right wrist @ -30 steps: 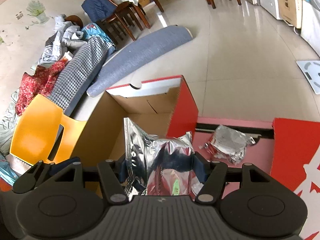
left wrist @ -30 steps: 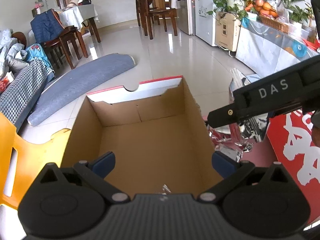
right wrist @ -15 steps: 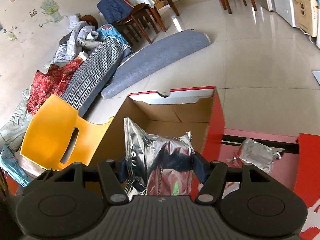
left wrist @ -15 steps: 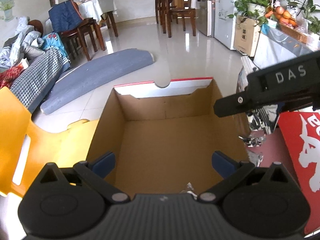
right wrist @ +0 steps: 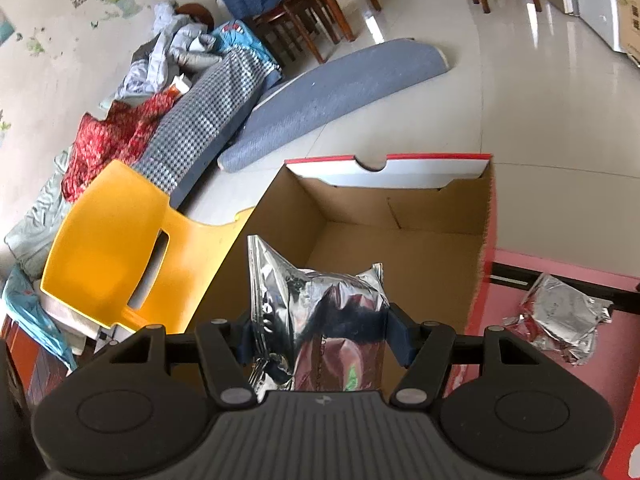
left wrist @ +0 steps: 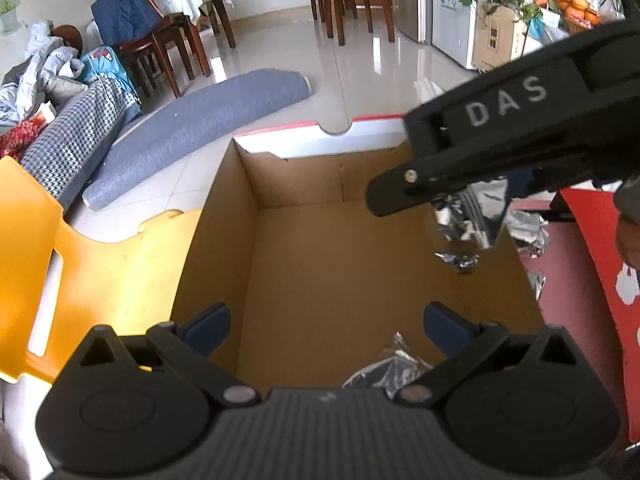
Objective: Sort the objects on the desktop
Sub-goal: 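Lift the packet with the right tool over the cardboard box, then lower the held packet into the cardboard box with the right tool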
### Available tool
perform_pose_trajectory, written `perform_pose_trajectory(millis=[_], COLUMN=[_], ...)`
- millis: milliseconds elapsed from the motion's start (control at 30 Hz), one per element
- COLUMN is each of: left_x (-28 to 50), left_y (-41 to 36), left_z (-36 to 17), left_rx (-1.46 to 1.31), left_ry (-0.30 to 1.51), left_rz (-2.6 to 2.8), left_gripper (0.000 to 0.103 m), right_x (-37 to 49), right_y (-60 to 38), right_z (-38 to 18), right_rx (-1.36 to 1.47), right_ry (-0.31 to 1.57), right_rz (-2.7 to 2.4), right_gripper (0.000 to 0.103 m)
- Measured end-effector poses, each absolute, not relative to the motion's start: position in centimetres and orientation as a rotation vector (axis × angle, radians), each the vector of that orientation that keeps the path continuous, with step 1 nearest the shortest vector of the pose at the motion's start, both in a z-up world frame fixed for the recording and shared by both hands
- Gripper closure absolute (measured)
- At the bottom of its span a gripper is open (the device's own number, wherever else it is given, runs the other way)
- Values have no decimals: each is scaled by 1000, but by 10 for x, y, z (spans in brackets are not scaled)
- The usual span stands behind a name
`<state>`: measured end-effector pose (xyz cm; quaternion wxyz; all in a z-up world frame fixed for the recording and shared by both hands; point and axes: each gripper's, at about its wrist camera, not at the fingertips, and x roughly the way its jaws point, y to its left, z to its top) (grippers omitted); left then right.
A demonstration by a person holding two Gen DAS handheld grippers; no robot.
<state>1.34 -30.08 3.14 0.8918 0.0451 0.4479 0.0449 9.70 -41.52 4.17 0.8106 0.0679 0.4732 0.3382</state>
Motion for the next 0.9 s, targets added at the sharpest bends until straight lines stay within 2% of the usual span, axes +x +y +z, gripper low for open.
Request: perform_pose_trajectory(millis=[900], left_x=[9], left_y=[-289], left_z=[19], left_rx=[84], left_ry=[1007], left_rz=[134], left_gripper=[0], right_x=[108], right_y=[-359], right_z=[-5], right_rx=[-128], right_ry=[1080], right_rz=[720], right_gripper=[40])
